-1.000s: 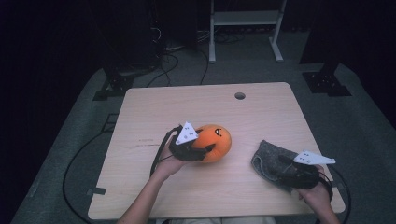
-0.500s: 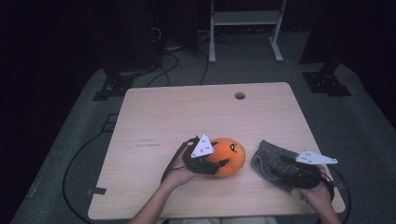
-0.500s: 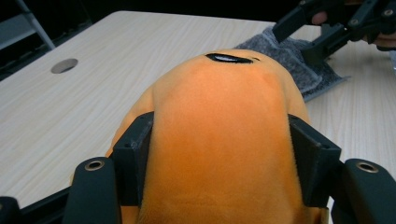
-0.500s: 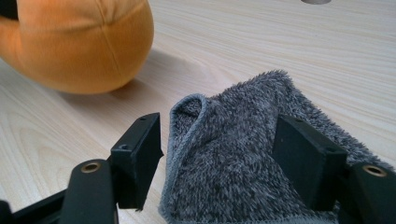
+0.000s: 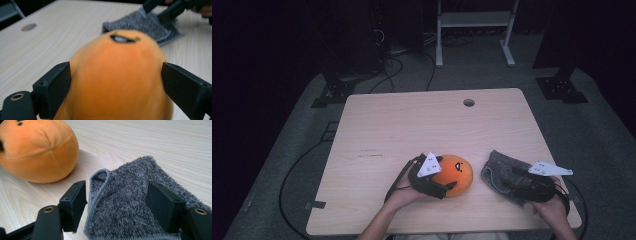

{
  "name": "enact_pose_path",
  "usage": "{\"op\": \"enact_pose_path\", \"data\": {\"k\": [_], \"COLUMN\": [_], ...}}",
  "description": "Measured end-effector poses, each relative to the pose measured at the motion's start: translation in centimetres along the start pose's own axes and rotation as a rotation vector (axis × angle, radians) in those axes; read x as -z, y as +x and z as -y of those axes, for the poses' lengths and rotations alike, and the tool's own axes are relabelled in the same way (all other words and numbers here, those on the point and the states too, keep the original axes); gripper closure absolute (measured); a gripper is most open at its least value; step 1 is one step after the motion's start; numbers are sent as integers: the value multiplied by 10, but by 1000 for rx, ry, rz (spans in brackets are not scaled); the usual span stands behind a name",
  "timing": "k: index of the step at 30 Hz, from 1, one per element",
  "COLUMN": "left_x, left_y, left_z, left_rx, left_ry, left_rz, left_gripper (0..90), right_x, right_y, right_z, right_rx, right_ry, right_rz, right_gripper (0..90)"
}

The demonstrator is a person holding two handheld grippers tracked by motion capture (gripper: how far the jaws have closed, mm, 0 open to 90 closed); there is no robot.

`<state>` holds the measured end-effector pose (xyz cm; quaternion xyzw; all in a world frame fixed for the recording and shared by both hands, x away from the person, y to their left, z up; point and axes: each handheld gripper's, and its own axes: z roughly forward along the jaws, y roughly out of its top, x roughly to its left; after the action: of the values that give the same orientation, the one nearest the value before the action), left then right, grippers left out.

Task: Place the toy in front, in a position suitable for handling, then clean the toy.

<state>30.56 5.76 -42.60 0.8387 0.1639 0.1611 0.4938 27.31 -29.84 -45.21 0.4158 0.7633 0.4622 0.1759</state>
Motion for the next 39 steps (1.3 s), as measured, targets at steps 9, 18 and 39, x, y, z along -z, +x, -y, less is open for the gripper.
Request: {"op": "enact_pose_path", "data": {"k": [9,18,39], "left_x": [21,25,24], "left_y": [-5,10,10], "left_z": [17,25,24], "left_rx": [58,140,96], "left_ry": [-119,-148,-93], "left_rz": [-57,-91,-69], "left_gripper": [87,81,78], "right_x": [0,-3,-16], "right_y": [0,4,-2], "right_z": [-1,-2,-12], "right_rx": [0,19,14], "right_ry": [0,3,-23], "right_rz": [2,-8,32], "right_gripper": [312,312,333]}}
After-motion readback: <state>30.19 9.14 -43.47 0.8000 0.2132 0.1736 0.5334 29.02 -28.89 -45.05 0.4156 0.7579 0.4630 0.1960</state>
